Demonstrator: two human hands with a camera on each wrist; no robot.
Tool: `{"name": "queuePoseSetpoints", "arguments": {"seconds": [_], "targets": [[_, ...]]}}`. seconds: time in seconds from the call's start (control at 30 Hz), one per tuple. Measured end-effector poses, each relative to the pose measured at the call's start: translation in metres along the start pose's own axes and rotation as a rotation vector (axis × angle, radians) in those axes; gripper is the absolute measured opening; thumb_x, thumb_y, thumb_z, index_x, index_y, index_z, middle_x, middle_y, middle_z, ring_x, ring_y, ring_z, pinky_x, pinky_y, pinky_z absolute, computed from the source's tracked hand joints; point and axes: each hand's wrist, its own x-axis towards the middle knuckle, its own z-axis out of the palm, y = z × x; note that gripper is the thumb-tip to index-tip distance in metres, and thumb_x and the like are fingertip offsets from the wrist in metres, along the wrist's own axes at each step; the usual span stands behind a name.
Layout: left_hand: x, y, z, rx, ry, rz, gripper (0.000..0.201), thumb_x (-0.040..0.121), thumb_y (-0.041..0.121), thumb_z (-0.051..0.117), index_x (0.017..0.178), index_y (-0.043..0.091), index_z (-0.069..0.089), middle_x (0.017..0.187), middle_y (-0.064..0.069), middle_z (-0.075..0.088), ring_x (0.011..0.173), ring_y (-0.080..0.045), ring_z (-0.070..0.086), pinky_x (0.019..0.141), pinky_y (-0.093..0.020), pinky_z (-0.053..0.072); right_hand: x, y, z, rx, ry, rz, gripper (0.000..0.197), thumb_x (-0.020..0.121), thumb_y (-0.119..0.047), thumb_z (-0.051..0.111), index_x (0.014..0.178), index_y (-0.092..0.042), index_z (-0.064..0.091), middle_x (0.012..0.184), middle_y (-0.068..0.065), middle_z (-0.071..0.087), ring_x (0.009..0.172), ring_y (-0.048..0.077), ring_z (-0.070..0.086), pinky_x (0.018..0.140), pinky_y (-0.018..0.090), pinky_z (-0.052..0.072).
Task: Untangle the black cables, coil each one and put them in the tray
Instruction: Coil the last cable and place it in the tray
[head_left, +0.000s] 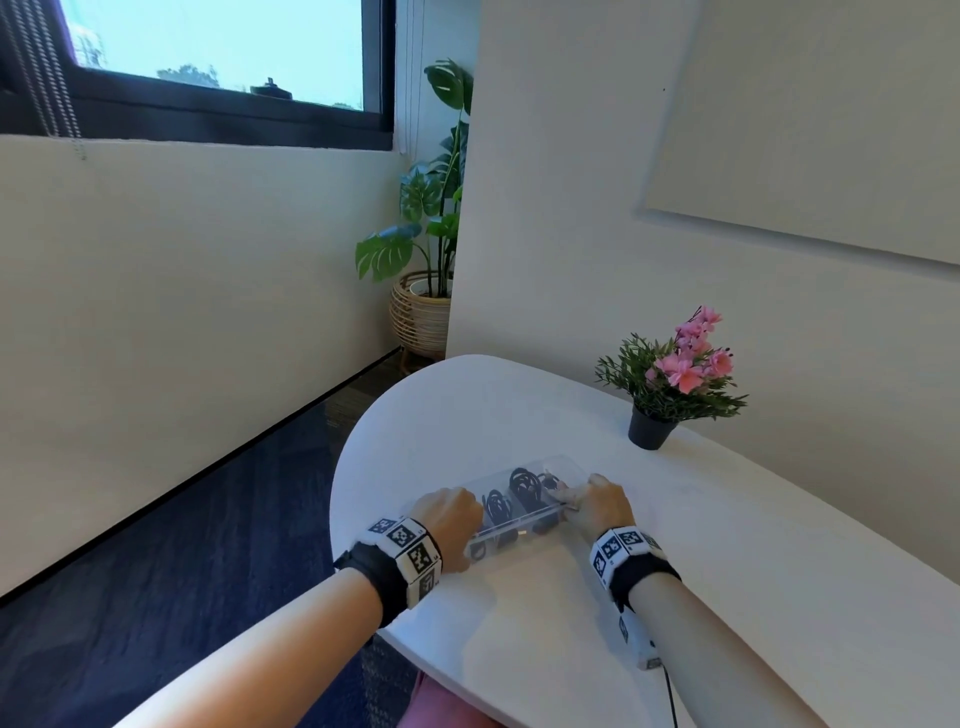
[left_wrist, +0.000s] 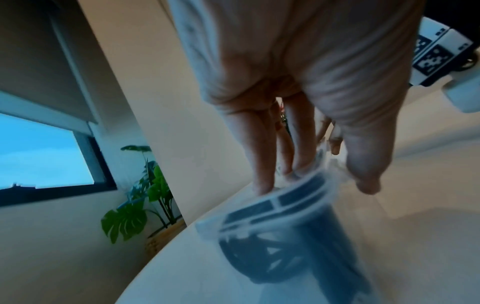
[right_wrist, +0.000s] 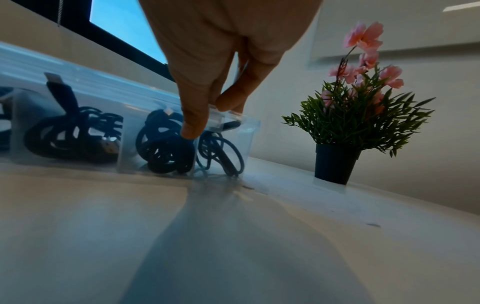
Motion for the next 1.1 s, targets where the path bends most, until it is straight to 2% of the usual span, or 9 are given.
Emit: {"name": "queuePoseSetpoints", "arguments": {"seconds": [0.27, 0.4, 0.57, 0.63, 0.73, 0.83, 0.93, 1.0, 1.1], "targets": [[-0.003, 0.007, 0.005, 0.077, 0.033, -0.089, 0.027, 0.090, 0.020, 0.058, 0.115, 0.010, 0.062, 0.114, -0.004, 0.061, 0.105, -0.022, 0.061, 0.081, -0.029, 0.050, -0.012, -0.005, -0.008, 0.076, -0.057, 0.139, 0.029, 0.091, -0.031, 0.058, 0.117, -0.022, 0.066, 0.070, -0.009, 0.025, 0.087, 0.025, 0.054, 0.070, 0.020, 0.030], [-0.007, 0.014, 0.004, 0.103, 0.012, -0.074, 0.030, 0.090, 0.018, 0.057, 0.119, 0.012, 0.061, 0.113, -0.005, 0.063, 0.102, -0.022, 0.063, 0.076, -0.028, 0.051, -0.014, -0.009, -0.008, 0.108, -0.095, 0.179, 0.030, 0.094, -0.033, 0.055, 0.117, -0.019, 0.067, 0.096, 0.011, 0.051, 0.104, 0.033, 0.057, 0.080, 0.027, 0.040], [-0.005, 0.013, 0.003, 0.056, -0.003, -0.091, 0.029, 0.088, 0.014, 0.058, 0.116, 0.012, 0.063, 0.111, -0.006, 0.062, 0.099, -0.024, 0.064, 0.068, -0.028, 0.046, -0.008, -0.017, -0.013, 0.256, -0.103, 0.315, 0.032, 0.092, -0.029, 0.058, 0.106, -0.002, 0.066, 0.115, 0.020, 0.054, 0.112, 0.033, 0.054, 0.092, 0.030, 0.040], [-0.002, 0.012, 0.003, 0.078, -0.004, -0.092, 0.026, 0.087, 0.011, 0.058, 0.112, 0.008, 0.062, 0.111, -0.009, 0.062, 0.100, -0.026, 0.063, 0.069, -0.030, 0.047, -0.005, -0.018, -0.012, 0.287, -0.090, 0.358, 0.029, 0.092, -0.032, 0.057, 0.094, -0.004, 0.067, 0.116, 0.019, 0.055, 0.112, 0.032, 0.055, 0.092, 0.030, 0.040], [0.003, 0.009, 0.006, 0.076, 0.010, -0.090, 0.024, 0.086, 0.010, 0.058, 0.110, 0.009, 0.063, 0.109, -0.010, 0.062, 0.098, -0.026, 0.063, 0.075, -0.032, 0.052, -0.007, -0.023, -0.011, 0.266, -0.092, 0.340, 0.036, 0.092, -0.034, 0.057, 0.109, -0.003, 0.067, 0.110, 0.017, 0.055, 0.107, 0.031, 0.057, 0.092, 0.032, 0.044], [0.007, -0.001, 0.009, 0.040, 0.056, -0.085, 0.025, 0.087, 0.014, 0.057, 0.111, 0.014, 0.065, 0.107, -0.005, 0.063, 0.096, -0.023, 0.064, 0.075, -0.031, 0.052, -0.004, -0.024, -0.007, 0.226, -0.078, 0.349, 0.038, 0.090, -0.036, 0.059, 0.108, -0.004, 0.066, 0.093, 0.009, 0.050, 0.103, 0.031, 0.059, 0.080, 0.028, 0.043], [0.009, -0.022, 0.016, -0.106, 0.133, -0.100, 0.027, 0.086, 0.024, 0.055, 0.111, 0.020, 0.065, 0.112, 0.000, 0.062, 0.099, -0.022, 0.062, 0.081, -0.032, 0.053, -0.002, -0.022, -0.004, 0.110, -0.087, 0.293, 0.029, 0.094, -0.025, 0.053, 0.115, -0.010, 0.066, 0.081, 0.004, 0.039, 0.104, 0.031, 0.058, 0.084, 0.029, 0.044], [0.007, -0.035, 0.024, -0.250, 0.165, -0.139, 0.032, 0.079, 0.036, 0.056, 0.109, 0.028, 0.065, 0.115, 0.009, 0.062, 0.101, -0.018, 0.060, 0.083, -0.031, 0.052, -0.003, -0.021, -0.007, 0.058, -0.105, 0.217, 0.027, 0.093, -0.022, 0.053, 0.117, -0.018, 0.066, 0.091, 0.008, 0.045, 0.103, 0.032, 0.058, 0.088, 0.031, 0.046], [0.005, -0.044, 0.037, -0.369, 0.181, -0.144, 0.037, 0.080, 0.040, 0.061, 0.115, 0.030, 0.063, 0.118, 0.015, 0.058, 0.108, -0.012, 0.057, 0.087, -0.030, 0.051, 0.003, -0.011, -0.013, 0.008, -0.179, 0.246, 0.035, 0.088, -0.021, 0.059, 0.121, -0.008, 0.058, 0.110, 0.017, 0.054, 0.112, 0.033, 0.055, 0.092, 0.034, 0.045]]}}
